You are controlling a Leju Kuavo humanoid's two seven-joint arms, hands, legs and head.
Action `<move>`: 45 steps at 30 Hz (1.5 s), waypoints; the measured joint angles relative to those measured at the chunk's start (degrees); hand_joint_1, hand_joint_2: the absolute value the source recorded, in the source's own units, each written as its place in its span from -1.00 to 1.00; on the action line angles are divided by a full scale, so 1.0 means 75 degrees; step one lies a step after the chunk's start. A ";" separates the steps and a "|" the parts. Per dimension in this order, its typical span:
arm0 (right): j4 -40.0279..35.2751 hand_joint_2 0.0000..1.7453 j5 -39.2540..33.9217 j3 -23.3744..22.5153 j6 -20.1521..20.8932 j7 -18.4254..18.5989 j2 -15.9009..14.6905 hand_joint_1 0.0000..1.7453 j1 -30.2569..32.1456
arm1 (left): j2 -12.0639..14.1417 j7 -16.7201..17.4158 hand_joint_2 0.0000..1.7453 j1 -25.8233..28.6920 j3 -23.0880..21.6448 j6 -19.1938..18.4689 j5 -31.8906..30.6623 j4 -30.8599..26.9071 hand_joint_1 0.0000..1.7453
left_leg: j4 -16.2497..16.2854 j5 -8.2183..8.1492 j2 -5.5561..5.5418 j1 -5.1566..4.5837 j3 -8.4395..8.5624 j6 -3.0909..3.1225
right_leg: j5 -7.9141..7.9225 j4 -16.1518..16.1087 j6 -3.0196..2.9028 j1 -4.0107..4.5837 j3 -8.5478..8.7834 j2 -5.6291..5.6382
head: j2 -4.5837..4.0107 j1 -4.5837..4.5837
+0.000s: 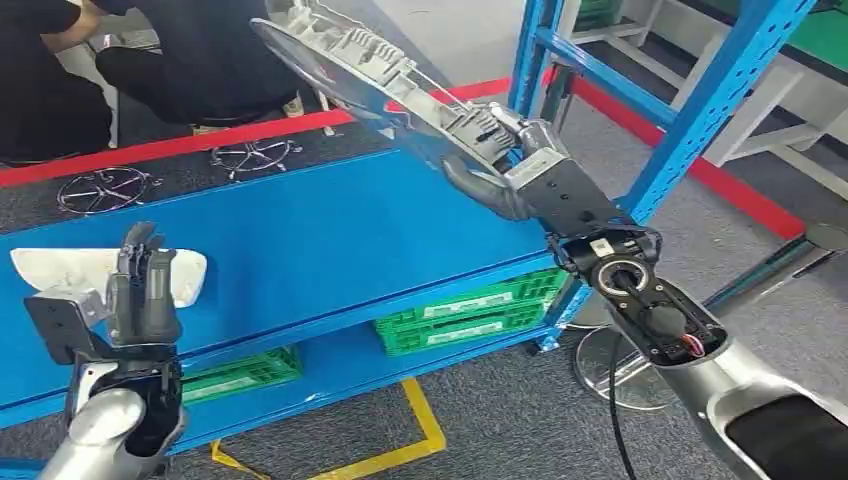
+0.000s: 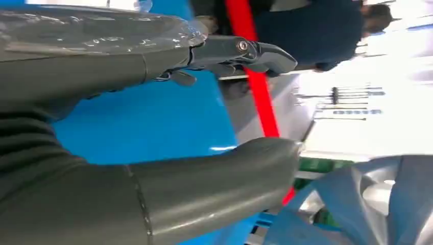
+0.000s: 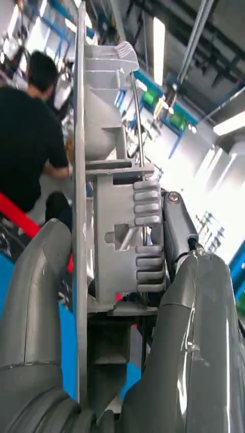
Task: Take the parts from the cabinet and place them on the table.
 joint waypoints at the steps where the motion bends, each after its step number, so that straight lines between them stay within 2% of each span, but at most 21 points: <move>1: -0.0111 1.00 -0.0046 0.0037 -0.0011 -0.0003 0.0026 1.00 0.0033 | -0.0026 -0.0072 1.00 -0.0008 -0.0006 -0.0017 -0.0046 0.0006 -1.00 | 0.0000 0.0000 0.0000 0.0000 -0.0002 0.0000 | 0.0000 0.0000 0.0000 0.0000 -0.0001 -0.0002 | 0.0000 -0.0006; 16: -0.1195 1.00 -0.0137 0.0259 -0.0251 0.0055 0.0140 1.00 0.0515 | -0.0131 -0.0288 1.00 0.0019 -0.0009 -0.0172 -0.0352 0.0073 -1.00 | -0.0001 0.0000 -0.0001 0.0000 -0.0009 0.0000 | 0.0000 0.0000 0.0000 0.0000 -0.0005 -0.0005 | 0.0000 -0.0006; 35: -0.1465 1.00 -0.0335 0.0253 -0.0624 0.0297 0.0143 1.00 0.0827 | -0.0221 -0.0262 1.00 0.0079 -0.0009 -0.0219 -0.0288 0.0073 -1.00 | -0.0001 0.0000 -0.0001 0.0000 -0.0010 0.0000 | 0.0000 0.0000 0.0000 0.0000 -0.0006 -0.0006 | 0.0000 -0.0009; 45: -0.1465 1.00 -0.0224 0.0344 -0.0825 0.0160 0.0143 1.00 0.1011 | -0.0291 -0.0303 1.00 0.0077 -0.0009 -0.0195 -0.0416 0.0073 -1.00 | -0.0001 0.0000 -0.0001 0.0000 -0.0010 0.0000 | 0.0000 0.0000 0.0000 0.0000 -0.0006 -0.0006 | 0.0000 -0.0006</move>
